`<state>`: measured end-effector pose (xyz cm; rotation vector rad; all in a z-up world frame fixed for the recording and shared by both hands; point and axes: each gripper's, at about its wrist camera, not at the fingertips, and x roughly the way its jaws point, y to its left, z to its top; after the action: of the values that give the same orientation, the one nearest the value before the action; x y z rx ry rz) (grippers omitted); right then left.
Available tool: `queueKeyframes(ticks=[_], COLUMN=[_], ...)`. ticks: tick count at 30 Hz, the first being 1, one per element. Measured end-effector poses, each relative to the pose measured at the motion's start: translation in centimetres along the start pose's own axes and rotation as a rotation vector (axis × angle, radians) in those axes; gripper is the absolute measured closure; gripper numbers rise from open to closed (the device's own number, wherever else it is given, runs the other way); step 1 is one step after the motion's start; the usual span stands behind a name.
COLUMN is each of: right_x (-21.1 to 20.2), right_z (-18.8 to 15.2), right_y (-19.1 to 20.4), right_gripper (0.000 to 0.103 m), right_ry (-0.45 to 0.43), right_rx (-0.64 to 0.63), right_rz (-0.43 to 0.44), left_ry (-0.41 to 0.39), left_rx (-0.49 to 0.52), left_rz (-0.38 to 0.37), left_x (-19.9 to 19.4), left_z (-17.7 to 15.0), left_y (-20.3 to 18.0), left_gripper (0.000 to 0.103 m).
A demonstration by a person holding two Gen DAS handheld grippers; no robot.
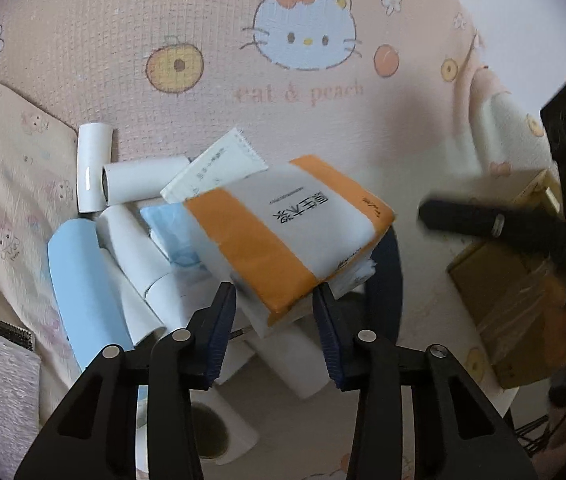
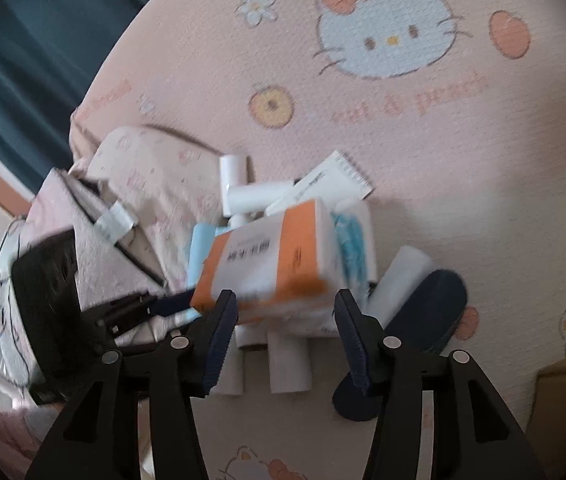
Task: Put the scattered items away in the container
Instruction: 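Close the left gripper on the orange-and-white tissue pack and lift it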
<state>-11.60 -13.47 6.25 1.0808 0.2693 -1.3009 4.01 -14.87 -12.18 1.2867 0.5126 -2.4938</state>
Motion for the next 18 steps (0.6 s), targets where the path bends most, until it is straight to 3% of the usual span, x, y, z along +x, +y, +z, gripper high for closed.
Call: queueKeyframes(ticks=[3,5,8,11,18], right_x=[0.2,0.9,2.3,3.3,4.5], right_z=[0.8,1.0,1.0,0.9,1.8], right_y=[-0.8,-1.0,-1.2,-1.4,-0.7], right_gripper=[0.054,0.054,0.054,0.054,0.055], right_ry=[-0.015,-0.003,0.026,0.046,0.059], right_rx=[0.041,0.044,0.041,0.052,0.026], right_rz=[0.006,-0.002,-0.050,-0.031,0.001], left_ry=[0.019,0.035,-0.007,-0.043,-0.022], left_rx=[-0.053,-0.145,-0.268,-0.323,-0.364], left_rz=[-0.005,-0.080,-0.171,-0.146,-0.066], left_x=[0.1,-0.2,-1.1,-1.2,0.5], left_z=[0.0,0.3,0.7,1.2,1.8], left_y=[0.9,2.1,3.5,4.4,5.2], left_gripper=[0.058,0.051,0.040,0.040,0.040])
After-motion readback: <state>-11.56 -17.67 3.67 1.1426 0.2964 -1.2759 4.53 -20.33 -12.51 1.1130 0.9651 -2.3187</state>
